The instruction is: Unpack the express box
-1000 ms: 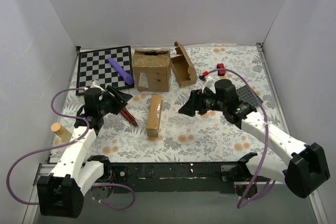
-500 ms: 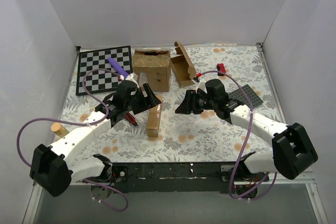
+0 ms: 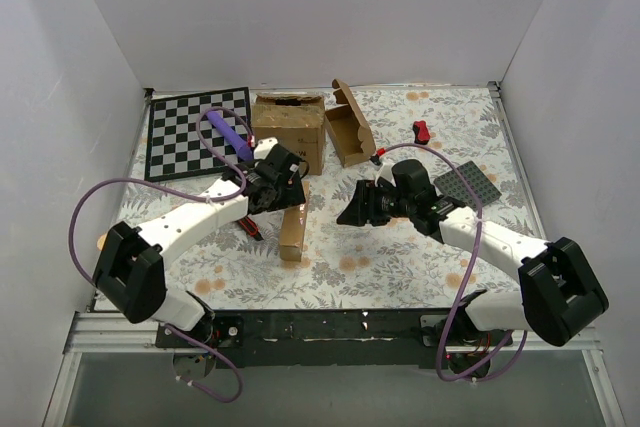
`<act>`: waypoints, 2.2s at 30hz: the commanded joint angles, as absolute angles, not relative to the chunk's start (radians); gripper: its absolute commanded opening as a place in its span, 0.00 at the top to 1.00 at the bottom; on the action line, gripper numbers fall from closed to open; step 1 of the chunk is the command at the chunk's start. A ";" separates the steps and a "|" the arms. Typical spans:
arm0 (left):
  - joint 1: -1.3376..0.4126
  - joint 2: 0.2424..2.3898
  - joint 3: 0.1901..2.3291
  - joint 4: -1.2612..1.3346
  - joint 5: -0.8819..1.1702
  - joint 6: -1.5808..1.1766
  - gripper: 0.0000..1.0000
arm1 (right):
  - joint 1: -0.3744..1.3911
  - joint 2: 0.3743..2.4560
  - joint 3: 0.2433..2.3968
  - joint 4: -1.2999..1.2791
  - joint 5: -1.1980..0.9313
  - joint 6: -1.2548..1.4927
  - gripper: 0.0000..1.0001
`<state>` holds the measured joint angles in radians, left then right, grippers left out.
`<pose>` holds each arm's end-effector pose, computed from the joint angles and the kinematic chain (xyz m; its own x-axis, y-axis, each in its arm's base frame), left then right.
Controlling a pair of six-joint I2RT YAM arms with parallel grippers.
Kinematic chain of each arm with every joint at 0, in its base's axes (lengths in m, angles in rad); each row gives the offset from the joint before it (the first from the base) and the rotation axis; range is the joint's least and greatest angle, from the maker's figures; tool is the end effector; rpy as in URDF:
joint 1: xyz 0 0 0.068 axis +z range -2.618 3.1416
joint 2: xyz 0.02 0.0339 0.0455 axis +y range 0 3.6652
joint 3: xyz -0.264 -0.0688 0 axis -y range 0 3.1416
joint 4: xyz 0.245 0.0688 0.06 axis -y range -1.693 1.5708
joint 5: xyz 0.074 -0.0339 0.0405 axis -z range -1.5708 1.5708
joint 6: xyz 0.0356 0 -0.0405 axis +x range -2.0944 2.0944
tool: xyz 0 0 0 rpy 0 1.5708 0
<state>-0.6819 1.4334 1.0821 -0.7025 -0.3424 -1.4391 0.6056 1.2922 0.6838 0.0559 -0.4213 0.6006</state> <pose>0.2309 -0.1720 0.2536 -0.5494 -0.7567 -0.3542 -0.6080 0.6529 -0.4517 0.2165 0.1676 0.2206 -0.8113 0.0655 -0.5810 -0.4208 0.6243 0.6581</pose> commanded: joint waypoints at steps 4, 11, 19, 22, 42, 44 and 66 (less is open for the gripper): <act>-0.735 1.479 1.219 -0.824 -0.505 -1.451 0.24 | 0.612 1.264 0.667 0.118 -0.426 0.598 0.35; -0.845 1.577 1.284 -0.920 -0.569 -1.532 0.23 | 0.609 1.266 0.629 0.135 -0.445 0.592 0.34; -0.874 1.612 1.278 -0.973 -0.612 -1.580 0.27 | 0.611 1.276 0.627 0.147 -0.460 0.588 0.35; -0.874 1.580 1.276 -0.962 -0.626 -1.575 0.30 | 0.612 1.281 0.627 0.152 -0.462 0.587 0.35; -0.876 1.531 1.290 -0.943 -0.615 -1.543 0.45 | 0.611 1.312 0.607 0.248 -0.495 0.644 0.35; -0.876 1.529 1.289 -0.945 -0.618 -1.536 0.45 | 0.611 1.315 0.604 0.252 -0.495 0.646 0.35; -0.888 1.523 1.315 -0.914 -0.598 -1.473 0.70 | 0.621 1.368 0.612 0.368 -0.526 0.744 0.35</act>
<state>-0.8780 1.5799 1.2640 -0.9302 -0.5835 -1.4879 0.6140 1.3575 0.6060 0.3107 -0.5076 0.7311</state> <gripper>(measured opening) 0.290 0.650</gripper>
